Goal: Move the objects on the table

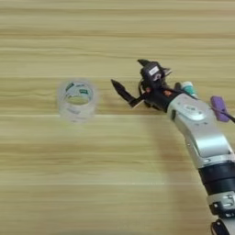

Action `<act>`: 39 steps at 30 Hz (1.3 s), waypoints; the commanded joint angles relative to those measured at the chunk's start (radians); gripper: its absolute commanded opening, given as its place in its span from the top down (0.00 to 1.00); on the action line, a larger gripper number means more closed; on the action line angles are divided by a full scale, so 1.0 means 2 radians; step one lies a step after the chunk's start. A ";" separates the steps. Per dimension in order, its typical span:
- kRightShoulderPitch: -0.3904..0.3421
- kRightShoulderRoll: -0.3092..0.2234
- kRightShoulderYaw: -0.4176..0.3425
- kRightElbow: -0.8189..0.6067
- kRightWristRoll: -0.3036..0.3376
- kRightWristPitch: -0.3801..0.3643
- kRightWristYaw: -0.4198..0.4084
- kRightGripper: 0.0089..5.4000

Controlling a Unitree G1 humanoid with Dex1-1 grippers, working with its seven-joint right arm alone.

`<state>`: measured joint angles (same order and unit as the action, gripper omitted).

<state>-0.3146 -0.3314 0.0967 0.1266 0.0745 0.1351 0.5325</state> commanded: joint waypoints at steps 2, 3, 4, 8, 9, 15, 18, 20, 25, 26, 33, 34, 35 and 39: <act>-0.061 0.010 0.008 0.002 -0.007 0.007 0.001 0.01; -0.064 0.012 0.010 0.004 -0.008 0.009 0.003 0.01; -0.067 0.014 0.012 0.006 -0.009 0.011 0.006 0.01; -0.093 0.024 0.011 0.025 0.001 0.029 0.019 0.01; -0.103 0.026 0.008 0.032 0.003 0.033 0.021 0.01; -0.126 0.031 0.006 0.038 0.006 0.048 0.036 0.01; -0.134 0.033 0.014 0.044 -0.001 0.054 0.041 0.01; -0.141 0.034 0.020 0.053 -0.008 0.056 0.043 0.01; -0.147 0.043 0.031 0.090 -0.017 0.056 0.045 0.01; -0.146 0.045 0.033 0.095 -0.019 0.056 0.047 0.01; -0.164 0.064 0.043 0.151 -0.023 0.080 0.061 0.01; -0.168 0.065 0.044 0.159 -0.025 0.081 0.061 0.01; -0.173 0.067 0.045 0.167 -0.027 0.081 0.061 0.01; -0.184 0.071 0.049 0.179 -0.031 0.084 0.064 0.01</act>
<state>-0.6117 -0.1876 0.1915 0.5063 0.0224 0.3025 0.6637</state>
